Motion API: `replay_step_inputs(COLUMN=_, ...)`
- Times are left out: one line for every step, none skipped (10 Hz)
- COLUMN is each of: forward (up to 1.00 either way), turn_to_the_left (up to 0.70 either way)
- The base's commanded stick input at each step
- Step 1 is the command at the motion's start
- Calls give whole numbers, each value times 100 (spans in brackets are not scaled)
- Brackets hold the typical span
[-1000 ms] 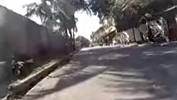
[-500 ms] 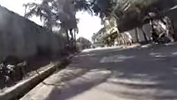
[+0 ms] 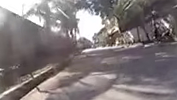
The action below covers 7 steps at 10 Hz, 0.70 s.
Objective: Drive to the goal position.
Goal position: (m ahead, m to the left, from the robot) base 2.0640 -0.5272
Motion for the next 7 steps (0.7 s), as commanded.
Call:
replay_step_inputs(forward=70, turn_to_the_left=0)
replay_step_inputs(forward=70, turn_to_the_left=0)
replay_step_inputs(forward=70, turn_to_the_left=0)
replay_step_inputs(forward=70, turn_to_the_left=0)
replay_step_inputs(forward=70, turn_to_the_left=0)
replay_step_inputs(forward=70, turn_to_the_left=0)
replay_step_inputs(forward=70, turn_to_the_left=0)
